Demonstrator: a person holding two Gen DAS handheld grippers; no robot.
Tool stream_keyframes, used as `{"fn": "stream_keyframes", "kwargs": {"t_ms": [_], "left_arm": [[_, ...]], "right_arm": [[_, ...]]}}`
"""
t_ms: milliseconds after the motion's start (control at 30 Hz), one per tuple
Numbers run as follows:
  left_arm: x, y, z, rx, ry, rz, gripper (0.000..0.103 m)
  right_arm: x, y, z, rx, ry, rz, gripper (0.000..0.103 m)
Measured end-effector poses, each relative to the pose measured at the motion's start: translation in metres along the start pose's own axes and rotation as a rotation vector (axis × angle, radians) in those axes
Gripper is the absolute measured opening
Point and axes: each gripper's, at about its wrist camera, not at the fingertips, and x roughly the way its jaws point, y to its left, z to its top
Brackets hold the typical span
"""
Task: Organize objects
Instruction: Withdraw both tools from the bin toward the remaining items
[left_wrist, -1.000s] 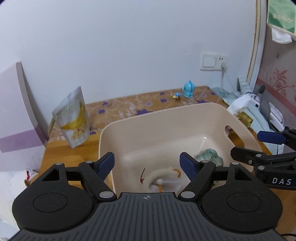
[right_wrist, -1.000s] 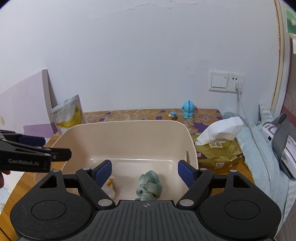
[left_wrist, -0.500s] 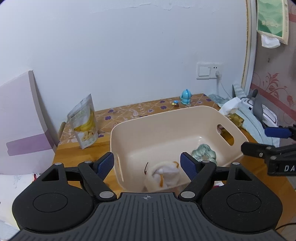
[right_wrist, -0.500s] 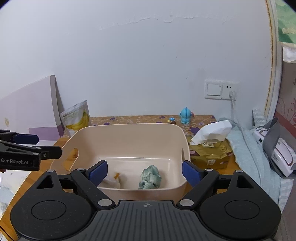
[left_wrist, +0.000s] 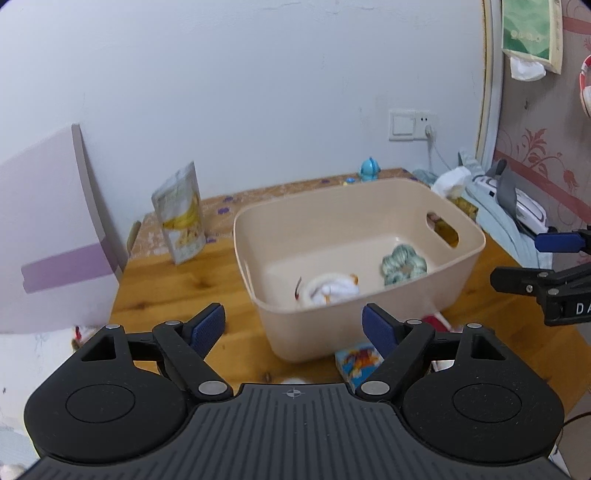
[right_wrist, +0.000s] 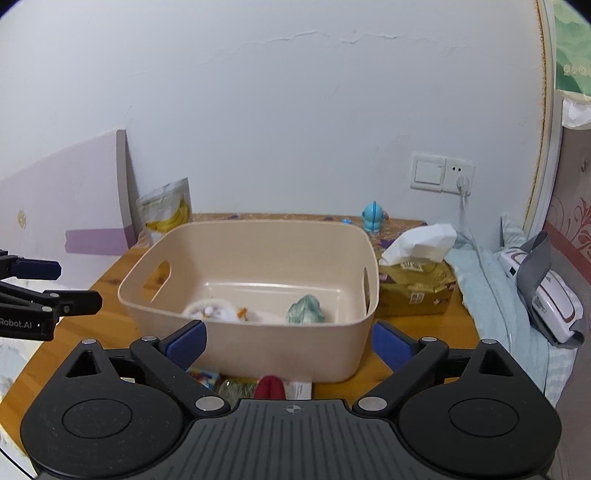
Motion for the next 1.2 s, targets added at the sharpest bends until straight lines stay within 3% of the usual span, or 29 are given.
{"fn": "stream_keyframes", "kwargs": {"t_ms": [500, 1200], "left_arm": [[0.020, 0.012, -0.055, 0.015, 0.083, -0.058, 0.083], [0.071, 0.027, -0.093, 0.014, 0.177, -0.104, 0.083]], "right_arm": [[0.013, 0.004, -0.043, 0.026, 0.118, -0.011, 0.099], [0.045, 0.009, -0.094, 0.087, 0.280, -0.017, 0.090]]}}
